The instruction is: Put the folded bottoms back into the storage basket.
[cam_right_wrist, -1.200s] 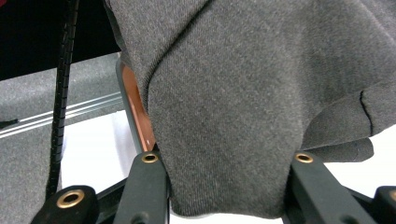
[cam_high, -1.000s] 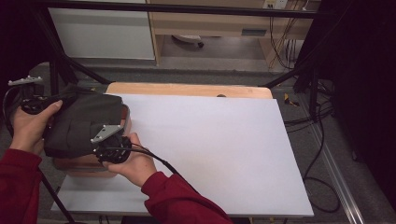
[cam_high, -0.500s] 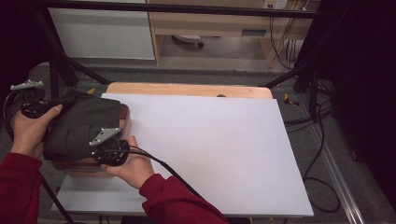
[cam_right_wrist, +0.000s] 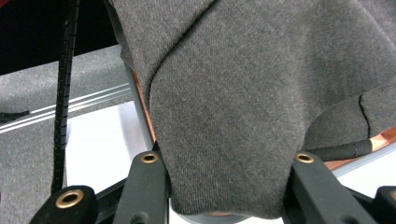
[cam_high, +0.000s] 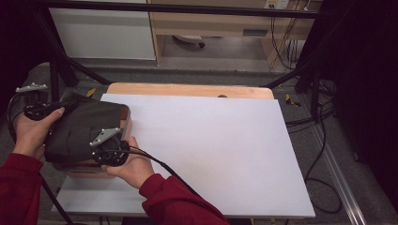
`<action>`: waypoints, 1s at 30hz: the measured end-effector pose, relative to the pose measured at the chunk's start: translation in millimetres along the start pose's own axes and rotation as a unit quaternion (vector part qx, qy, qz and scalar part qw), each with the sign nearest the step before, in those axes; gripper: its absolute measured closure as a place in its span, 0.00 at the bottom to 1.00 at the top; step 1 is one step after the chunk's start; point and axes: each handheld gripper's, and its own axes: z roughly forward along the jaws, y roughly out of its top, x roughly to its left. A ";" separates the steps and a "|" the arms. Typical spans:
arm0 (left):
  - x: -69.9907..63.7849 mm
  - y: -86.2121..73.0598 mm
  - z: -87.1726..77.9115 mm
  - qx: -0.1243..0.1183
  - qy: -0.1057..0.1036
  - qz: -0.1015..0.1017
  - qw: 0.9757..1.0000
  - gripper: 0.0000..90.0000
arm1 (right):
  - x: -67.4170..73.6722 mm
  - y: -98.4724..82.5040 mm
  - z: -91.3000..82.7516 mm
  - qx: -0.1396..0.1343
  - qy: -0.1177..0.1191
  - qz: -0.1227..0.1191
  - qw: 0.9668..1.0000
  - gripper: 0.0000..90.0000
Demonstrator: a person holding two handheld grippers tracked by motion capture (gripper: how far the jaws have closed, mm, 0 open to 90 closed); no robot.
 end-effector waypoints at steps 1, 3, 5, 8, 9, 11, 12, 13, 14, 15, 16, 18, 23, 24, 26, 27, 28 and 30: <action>0.2 -0.3 1.0 -0.001 0.000 -0.001 1.000 0.92 | -0.7 -0.2 0.6 0.000 -0.001 0.001 1.000 0.72; -0.6 -1.3 3.3 -0.001 0.003 0.005 1.000 0.92 | -2.1 -0.8 1.8 0.002 -0.002 0.001 1.000 0.72; -1.3 -2.5 5.2 0.002 0.006 0.012 1.000 0.92 | -1.9 -1.4 2.7 0.006 -0.003 0.000 1.000 0.71; 0.1 -4.6 7.4 0.001 0.006 0.010 1.000 0.92 | -3.1 -2.5 5.4 0.011 -0.003 0.001 1.000 0.71; 1.2 -5.5 8.3 0.003 0.006 0.010 1.000 0.92 | -3.5 -2.8 6.5 0.012 -0.002 0.003 1.000 0.71; 3.7 -7.7 10.5 0.008 0.007 0.009 1.000 0.92 | -3.8 -3.4 8.4 0.016 0.001 0.007 1.000 0.71; 4.8 -8.9 11.8 0.010 0.007 0.005 1.000 0.92 | -4.3 -3.7 9.5 0.016 0.002 0.007 1.000 0.71; 6.1 -10.1 13.2 0.011 0.007 0.004 1.000 0.92 | -4.6 -3.9 10.6 0.019 0.003 0.009 1.000 0.71; 7.1 -11.4 14.9 0.013 0.007 0.001 1.000 0.92 | -5.2 -4.3 11.7 0.020 0.003 0.010 1.000 0.71; 7.8 -12.6 16.9 0.013 0.006 -0.002 1.000 0.92 | -5.9 -4.4 12.7 0.022 0.003 0.012 1.000 0.71; 8.8 -13.8 18.8 0.015 0.005 -0.002 1.000 0.92 | -6.2 -4.7 13.3 0.025 0.001 0.015 1.000 0.71; 9.8 -15.7 22.4 0.018 0.004 -0.007 1.000 0.92 | -7.7 -5.3 14.0 0.028 0.001 0.014 1.000 0.71; 12.8 -19.7 26.2 0.018 -0.001 -0.015 1.000 0.92 | -7.0 -5.3 12.5 0.031 -0.010 0.001 0.999 0.71; 13.4 -20.7 27.0 0.020 0.000 -0.015 1.000 0.92 | -6.8 -5.3 12.6 0.031 -0.010 0.002 0.999 0.71; 13.7 -22.4 29.1 0.025 0.001 -0.014 1.000 0.92 | -7.2 -5.7 13.6 0.034 -0.008 0.003 0.999 0.70; 13.4 -23.1 30.6 0.027 0.002 -0.012 1.000 0.92 | -7.3 -6.1 14.5 0.037 -0.007 0.006 0.999 0.70; 13.3 -23.6 31.8 0.031 0.002 -0.009 0.999 0.92 | -7.6 -6.5 15.2 0.039 -0.006 0.008 0.999 0.70; 13.2 -25.0 33.8 0.033 0.004 -0.008 0.999 0.92 | -7.7 -7.0 16.4 0.042 -0.005 0.011 0.999 0.70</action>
